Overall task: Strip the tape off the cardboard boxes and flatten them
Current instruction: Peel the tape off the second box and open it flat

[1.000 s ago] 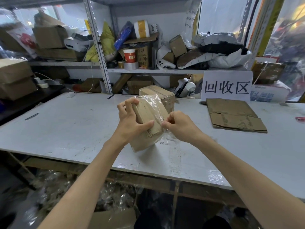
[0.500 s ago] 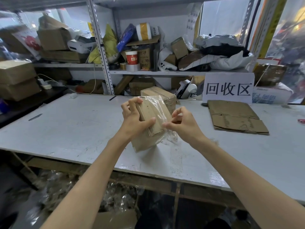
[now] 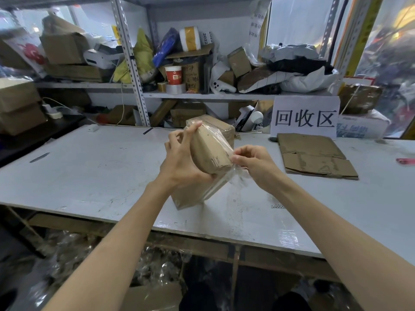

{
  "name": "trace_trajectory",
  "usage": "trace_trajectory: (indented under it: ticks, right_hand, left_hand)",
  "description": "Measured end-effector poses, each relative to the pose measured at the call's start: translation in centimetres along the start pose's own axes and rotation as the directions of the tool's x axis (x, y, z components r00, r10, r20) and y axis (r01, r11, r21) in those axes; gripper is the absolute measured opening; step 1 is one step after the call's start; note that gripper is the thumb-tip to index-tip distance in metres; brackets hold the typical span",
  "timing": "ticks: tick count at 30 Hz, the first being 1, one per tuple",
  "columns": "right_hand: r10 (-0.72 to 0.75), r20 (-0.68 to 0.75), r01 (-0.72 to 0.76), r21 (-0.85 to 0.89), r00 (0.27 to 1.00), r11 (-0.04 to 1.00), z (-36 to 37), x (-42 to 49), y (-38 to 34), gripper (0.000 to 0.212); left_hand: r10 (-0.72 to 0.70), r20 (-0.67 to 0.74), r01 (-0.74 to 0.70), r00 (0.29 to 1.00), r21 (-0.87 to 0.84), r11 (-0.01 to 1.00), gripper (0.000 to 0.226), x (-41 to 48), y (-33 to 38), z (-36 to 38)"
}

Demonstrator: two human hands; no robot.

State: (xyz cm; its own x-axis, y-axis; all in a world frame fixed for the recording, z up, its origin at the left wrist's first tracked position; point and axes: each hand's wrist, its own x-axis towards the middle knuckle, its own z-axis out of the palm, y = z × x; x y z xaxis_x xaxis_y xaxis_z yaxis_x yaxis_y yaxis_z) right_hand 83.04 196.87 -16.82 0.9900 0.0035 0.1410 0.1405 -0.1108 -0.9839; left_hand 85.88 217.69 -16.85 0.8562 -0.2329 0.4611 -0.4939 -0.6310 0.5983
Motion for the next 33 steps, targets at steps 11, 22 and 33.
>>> trace_trajectory:
  ticks: [11, 22, 33]
  right_hand:
    - [-0.126, -0.138, 0.082, -0.289, 0.982, 0.954, 0.8, 0.3, -0.9, 0.010]
    - [0.230, -0.032, -0.222, 0.152, 0.973, 0.963, -0.7, 0.8, -1.9, 0.021]
    - [-0.119, -0.286, -0.027, -0.458, 0.951, 0.889, 2.0, -0.2, -0.8, 0.060]
  left_hand:
    - [-0.175, -0.132, 0.174, 0.976, -0.017, 0.985, 0.126, -0.1, -1.3, 0.8]
    - [-0.259, 0.013, 0.257, 0.966, -0.178, 0.950, 0.116, 0.4, -1.3, 0.7]
    - [-0.342, -0.009, 0.341, 0.940, -0.048, 0.939, 0.136, 0.5, 0.3, 2.5]
